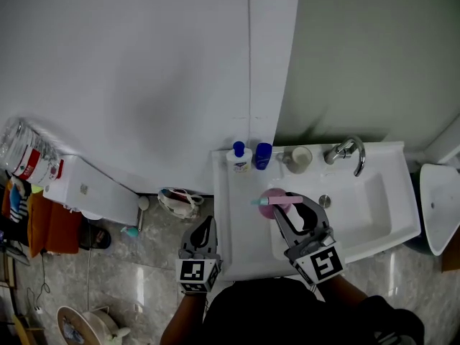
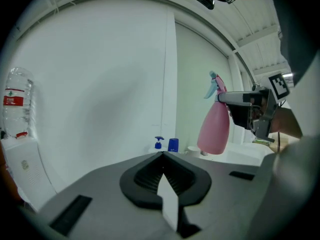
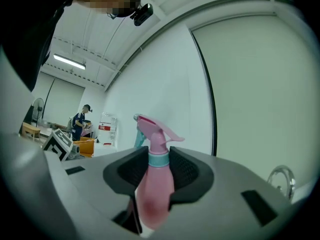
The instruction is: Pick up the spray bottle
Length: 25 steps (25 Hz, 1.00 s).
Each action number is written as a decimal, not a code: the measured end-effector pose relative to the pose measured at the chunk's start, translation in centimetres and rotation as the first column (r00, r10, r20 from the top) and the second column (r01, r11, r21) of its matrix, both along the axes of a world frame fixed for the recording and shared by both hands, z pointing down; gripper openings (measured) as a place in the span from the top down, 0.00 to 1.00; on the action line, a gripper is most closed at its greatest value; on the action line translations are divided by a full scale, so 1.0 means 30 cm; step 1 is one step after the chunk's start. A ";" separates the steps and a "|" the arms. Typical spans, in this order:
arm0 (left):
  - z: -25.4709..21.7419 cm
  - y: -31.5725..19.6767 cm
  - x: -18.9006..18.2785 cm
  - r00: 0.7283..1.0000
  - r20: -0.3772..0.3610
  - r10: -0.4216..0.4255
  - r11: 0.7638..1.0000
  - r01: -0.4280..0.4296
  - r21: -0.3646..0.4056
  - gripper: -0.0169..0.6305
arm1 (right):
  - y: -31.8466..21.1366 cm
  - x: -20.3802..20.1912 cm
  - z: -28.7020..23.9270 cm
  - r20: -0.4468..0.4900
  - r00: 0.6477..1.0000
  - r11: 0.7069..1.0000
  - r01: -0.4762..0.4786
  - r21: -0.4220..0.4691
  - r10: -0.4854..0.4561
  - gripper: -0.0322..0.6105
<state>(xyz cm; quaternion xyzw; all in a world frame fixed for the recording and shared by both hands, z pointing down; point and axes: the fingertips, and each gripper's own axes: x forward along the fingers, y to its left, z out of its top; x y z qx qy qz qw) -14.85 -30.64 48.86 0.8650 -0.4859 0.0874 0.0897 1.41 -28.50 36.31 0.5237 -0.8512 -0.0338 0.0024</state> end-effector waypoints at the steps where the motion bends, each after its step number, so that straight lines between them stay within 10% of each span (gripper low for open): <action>1: -0.010 -0.005 0.010 1.000 -0.001 0.009 1.000 -0.009 0.006 0.98 | 0.004 0.014 -0.020 0.007 1.000 1.000 -0.011 0.004 0.011 0.74; 25: -0.071 0.017 0.094 0.998 -0.024 0.051 0.999 -0.051 0.019 0.98 | 0.034 0.114 0.000 -0.055 0.995 0.997 -0.083 0.007 0.083 0.75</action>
